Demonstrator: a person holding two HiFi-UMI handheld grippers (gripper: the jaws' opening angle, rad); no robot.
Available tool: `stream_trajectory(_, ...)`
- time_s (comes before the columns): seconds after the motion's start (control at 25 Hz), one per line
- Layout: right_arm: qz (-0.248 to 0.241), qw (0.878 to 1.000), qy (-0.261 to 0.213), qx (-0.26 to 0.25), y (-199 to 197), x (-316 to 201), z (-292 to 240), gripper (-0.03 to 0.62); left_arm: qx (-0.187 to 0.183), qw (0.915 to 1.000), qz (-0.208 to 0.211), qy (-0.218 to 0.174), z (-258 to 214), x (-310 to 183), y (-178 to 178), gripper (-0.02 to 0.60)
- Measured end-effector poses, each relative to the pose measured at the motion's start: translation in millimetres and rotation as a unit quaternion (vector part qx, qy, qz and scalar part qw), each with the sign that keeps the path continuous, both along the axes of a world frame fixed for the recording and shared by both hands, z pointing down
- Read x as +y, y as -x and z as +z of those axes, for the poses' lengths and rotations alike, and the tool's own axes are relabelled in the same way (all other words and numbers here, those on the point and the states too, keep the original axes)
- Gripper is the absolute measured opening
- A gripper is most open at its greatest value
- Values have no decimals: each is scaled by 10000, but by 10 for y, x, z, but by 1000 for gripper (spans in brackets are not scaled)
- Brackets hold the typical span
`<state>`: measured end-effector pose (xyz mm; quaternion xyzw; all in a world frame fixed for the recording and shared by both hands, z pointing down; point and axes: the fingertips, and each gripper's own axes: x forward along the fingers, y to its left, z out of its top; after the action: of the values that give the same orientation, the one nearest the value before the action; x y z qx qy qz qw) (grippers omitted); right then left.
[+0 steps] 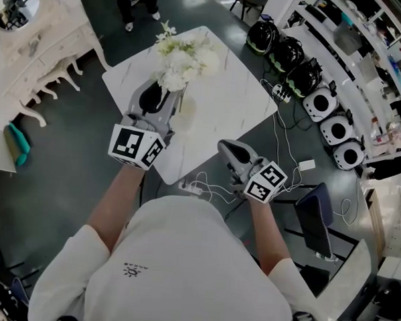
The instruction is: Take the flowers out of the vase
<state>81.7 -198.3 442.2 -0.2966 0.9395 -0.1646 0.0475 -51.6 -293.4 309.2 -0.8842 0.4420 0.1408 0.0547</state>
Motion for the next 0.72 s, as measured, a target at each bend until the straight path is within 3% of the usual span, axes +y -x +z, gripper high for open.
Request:
stream_trajectory(0.44, -7, 10000, -77, -42, 23, -29, -70, 0, 92, 9997, -106, -195, -222, 47, 81, 64)
stream_trajectory(0.72, -61, 10000, -52, -52, 91, -9, -32, 0, 91, 9997, -218, -59, -80, 102, 177, 33)
